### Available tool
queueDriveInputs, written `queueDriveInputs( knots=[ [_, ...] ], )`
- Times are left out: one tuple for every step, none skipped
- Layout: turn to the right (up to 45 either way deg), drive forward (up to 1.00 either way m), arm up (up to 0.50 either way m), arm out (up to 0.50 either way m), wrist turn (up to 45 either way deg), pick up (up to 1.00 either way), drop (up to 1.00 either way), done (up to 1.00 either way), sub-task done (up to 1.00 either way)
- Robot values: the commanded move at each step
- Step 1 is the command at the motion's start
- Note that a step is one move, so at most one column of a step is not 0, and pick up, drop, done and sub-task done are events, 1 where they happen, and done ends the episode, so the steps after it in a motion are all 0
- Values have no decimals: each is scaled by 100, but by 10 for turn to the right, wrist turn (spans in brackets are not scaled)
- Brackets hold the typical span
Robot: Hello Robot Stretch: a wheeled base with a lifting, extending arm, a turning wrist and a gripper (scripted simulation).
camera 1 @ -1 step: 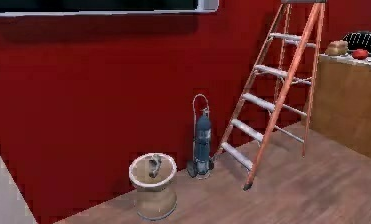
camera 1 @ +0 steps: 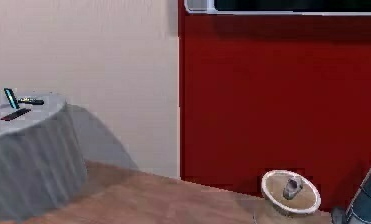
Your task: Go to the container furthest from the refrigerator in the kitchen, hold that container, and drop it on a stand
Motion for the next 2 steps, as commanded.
queueDriveInputs(
  knots=[
    [-450, 0, 0, 0, 0, 0, 0, 0, 0],
    [-450, 0, 0, 0, 0, 0, 0, 0, 0]
  ],
)
